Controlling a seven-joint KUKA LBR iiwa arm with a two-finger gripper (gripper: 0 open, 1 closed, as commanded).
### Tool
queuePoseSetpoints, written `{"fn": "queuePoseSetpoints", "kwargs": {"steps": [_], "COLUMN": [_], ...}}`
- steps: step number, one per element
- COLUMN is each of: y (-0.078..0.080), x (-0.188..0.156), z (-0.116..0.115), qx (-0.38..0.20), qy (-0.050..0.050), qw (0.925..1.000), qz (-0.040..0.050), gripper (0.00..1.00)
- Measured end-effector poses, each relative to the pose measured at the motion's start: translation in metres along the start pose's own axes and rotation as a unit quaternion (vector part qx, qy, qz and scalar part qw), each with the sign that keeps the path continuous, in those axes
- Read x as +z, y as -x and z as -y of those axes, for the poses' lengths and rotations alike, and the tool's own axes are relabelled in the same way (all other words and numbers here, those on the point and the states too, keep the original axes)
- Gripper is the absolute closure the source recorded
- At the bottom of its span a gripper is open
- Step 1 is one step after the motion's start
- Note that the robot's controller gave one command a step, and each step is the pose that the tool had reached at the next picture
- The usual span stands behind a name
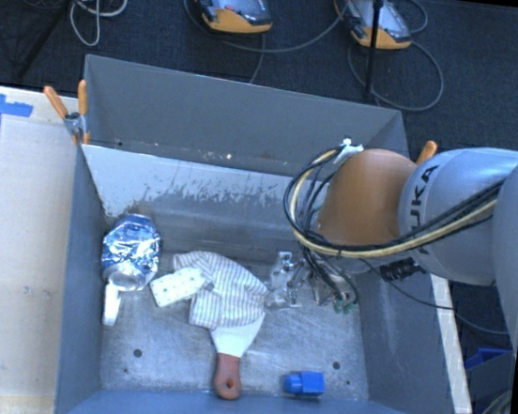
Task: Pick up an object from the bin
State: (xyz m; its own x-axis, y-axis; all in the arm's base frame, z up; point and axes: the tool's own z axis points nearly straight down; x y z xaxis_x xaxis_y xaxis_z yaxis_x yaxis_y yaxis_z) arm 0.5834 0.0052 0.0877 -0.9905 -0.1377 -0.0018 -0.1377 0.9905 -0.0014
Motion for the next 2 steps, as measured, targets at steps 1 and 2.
{"fn": "queuePoseSetpoints", "kwargs": {"steps": [1, 2], "y": [0.0, 0.006], "x": [0.0, -0.121], "z": [0.0, 0.015], "qx": [0.0, 0.002], "qy": [0.0, 0.001], "qw": [1.0, 1.0], "qz": [0.0, 0.0002], "gripper": [1.0, 1.0]}}
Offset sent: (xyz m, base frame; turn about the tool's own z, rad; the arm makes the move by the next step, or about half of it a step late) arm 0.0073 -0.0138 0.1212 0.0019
